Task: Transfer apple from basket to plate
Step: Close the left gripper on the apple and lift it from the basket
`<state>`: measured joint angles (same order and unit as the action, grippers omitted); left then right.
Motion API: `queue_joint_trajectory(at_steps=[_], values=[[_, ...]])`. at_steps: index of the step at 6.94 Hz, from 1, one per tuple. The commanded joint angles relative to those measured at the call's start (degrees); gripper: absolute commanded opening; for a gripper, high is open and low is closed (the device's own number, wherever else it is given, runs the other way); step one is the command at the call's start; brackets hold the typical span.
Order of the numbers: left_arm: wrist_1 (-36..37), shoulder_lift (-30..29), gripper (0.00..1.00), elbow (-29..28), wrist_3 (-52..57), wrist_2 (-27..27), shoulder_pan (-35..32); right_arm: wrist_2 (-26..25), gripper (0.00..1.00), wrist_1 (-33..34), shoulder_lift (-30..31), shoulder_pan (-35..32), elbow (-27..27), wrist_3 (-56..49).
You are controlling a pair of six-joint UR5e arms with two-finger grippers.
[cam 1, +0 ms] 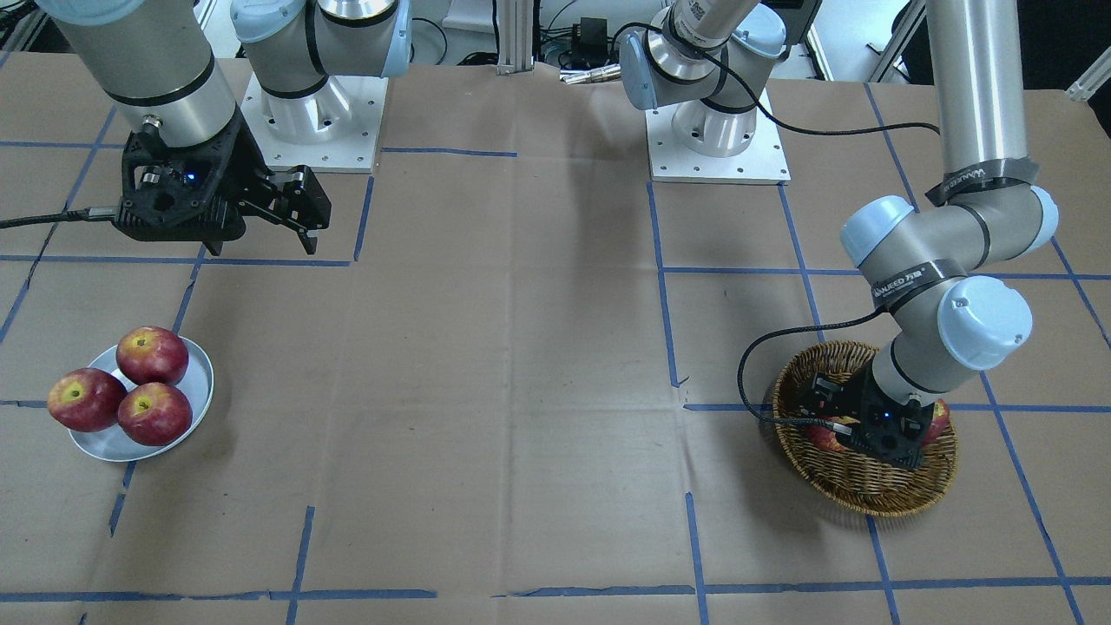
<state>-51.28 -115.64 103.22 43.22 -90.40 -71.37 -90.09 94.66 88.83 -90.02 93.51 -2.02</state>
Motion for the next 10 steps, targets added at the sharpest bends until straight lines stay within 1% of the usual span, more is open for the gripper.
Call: queue_joint_trajectory(at_steps=[1,2,3,4,5,6,8,9,10], values=[[-0.7,0.6,0.42,-0.3,-0.2,-0.3,-0.1,0.0,1.00,-0.1,0.0,0.0,0.0,0.0],[-1.4,1.9,0.42,-0.8,-0.9,-0.3,-1.1,0.0,1.00,0.0,0.0,0.0,0.0,0.0],[-2.8,4.9,0.42,-0.9,-6.3,0.0,-2.3,0.0,1.00,0.0,0.0,0.0,0.0,0.0],[-6.9,7.8,0.42,-2.6,-13.2,0.1,-7.2,0.0,1.00,0.0,-0.1,0.0,0.0,0.0],[-11.3,9.0,0.42,-4.8,-22.2,0.0,-13.0,0.1,1.00,0.0,0.0,0.0,-0.1,0.0],[-13.4,8.9,0.42,-6.5,-28.6,-0.2,-18.0,0.1,1.00,0.0,0.0,0.0,0.0,0.0],[-12.4,7.2,0.41,-6.8,-41.4,0.3,-26.8,0.0,1.00,0.0,-0.1,0.0,0.0,0.0],[-9.7,4.7,0.39,-6.9,-47.3,0.3,-31.7,0.1,1.00,0.0,0.0,0.0,0.0,0.0],[-4.8,1.2,0.40,-7.0,-51.9,0.4,-36.2,0.1,1.00,0.0,-0.1,0.0,0.0,0.0]])
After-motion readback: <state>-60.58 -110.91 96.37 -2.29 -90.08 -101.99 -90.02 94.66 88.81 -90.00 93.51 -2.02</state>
